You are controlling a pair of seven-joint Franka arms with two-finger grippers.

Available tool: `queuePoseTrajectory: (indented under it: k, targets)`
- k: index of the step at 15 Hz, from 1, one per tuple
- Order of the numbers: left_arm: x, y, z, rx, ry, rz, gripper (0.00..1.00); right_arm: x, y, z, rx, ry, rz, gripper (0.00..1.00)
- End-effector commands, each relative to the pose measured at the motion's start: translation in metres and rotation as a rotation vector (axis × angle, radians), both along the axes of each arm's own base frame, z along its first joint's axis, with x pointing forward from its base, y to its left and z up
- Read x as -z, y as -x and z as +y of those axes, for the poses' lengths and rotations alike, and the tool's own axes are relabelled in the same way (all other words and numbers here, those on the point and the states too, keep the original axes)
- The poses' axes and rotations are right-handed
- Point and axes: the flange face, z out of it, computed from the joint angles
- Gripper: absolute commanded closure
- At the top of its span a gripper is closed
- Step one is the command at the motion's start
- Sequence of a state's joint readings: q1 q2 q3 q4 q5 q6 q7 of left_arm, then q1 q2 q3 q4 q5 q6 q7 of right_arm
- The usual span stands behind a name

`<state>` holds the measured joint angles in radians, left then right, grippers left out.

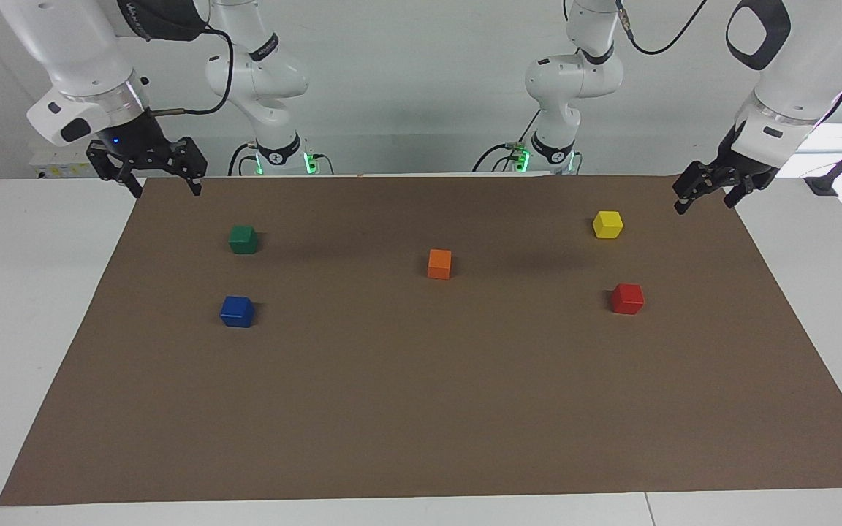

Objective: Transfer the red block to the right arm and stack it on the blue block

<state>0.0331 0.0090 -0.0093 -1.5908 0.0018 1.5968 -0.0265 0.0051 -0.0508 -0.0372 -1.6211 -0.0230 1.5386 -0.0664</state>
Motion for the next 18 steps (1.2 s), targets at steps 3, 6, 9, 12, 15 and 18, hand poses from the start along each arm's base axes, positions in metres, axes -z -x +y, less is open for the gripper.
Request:
queuePoseTrajectory:
  k: [3,6,9,12,15,18]
  targets:
    - [-0.001,0.001,0.0,0.018,-0.009,-0.013,0.0,-0.004,0.003,-0.004,0.023,0.001,-0.011,0.0]
    - [-0.001,0.0,-0.006,0.005,-0.008,-0.03,0.0,-0.004,0.003,-0.003,0.017,0.002,-0.009,0.0]
    - [0.007,-0.005,0.007,-0.073,-0.008,-0.07,0.0,0.001,0.005,-0.005,0.02,0.002,0.003,0.0]
    - [0.049,-0.005,0.006,-0.061,-0.009,-0.065,0.0,0.009,0.012,-0.011,0.028,-0.001,0.02,0.0]
    - [0.099,-0.018,-0.001,-0.046,-0.009,-0.011,0.0,0.035,0.026,-0.011,0.004,-0.083,0.012,0.0]
    - [0.16,-0.016,0.0,-0.046,-0.009,-0.032,0.0,0.076,0.034,-0.015,0.02,-0.235,0.018,0.0]
